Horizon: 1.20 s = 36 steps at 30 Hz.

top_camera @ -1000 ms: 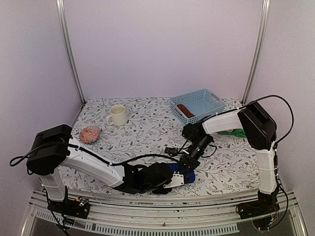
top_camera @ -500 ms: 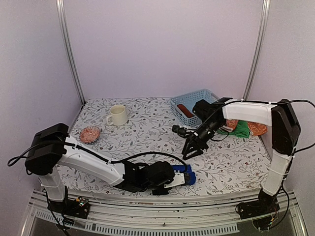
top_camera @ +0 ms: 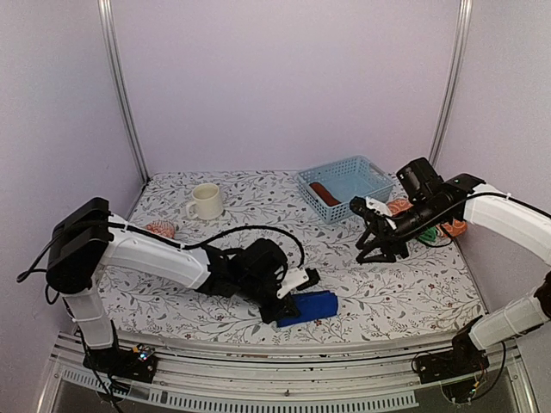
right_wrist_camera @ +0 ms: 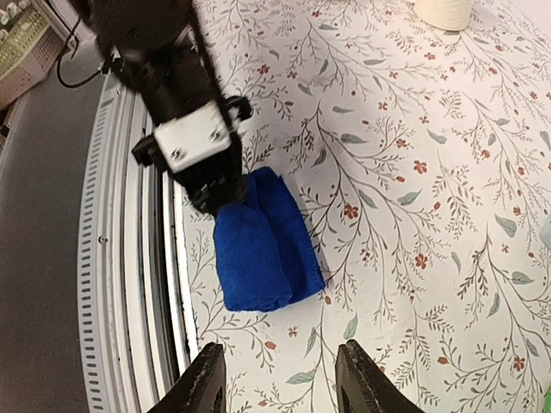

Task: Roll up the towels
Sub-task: Roll the towel at the center of the board.

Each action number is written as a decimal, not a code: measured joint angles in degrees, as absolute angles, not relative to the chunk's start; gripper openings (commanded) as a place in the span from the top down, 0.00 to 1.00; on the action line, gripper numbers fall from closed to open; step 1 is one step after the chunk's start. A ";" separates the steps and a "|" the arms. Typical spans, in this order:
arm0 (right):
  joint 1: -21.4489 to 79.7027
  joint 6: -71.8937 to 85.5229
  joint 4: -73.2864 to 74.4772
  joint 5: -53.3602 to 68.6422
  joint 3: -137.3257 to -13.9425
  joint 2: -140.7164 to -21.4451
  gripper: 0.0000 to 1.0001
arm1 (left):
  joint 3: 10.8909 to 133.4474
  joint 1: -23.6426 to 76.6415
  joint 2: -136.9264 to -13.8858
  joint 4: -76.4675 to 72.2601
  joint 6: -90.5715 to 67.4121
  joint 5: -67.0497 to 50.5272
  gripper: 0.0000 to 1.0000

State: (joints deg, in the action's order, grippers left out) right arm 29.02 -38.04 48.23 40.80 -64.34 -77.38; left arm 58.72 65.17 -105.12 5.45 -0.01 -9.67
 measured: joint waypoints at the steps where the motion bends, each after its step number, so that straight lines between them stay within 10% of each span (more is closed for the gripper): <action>1: 29.95 -38.37 47.37 39.29 -62.65 -76.38 0.55 | 59.18 63.66 -105.49 5.93 -1.17 -12.29 0.96; 32: 64.25 -47.92 14.31 -3.31 -50.54 -93.38 0.45 | 63.46 51.59 -113.93 7.20 -15.49 -41.43 1.00; 36: 64.29 -49.34 9.98 -5.48 -49.82 -95.83 0.45 | 63.35 50.87 -113.93 7.27 -15.68 -41.52 0.82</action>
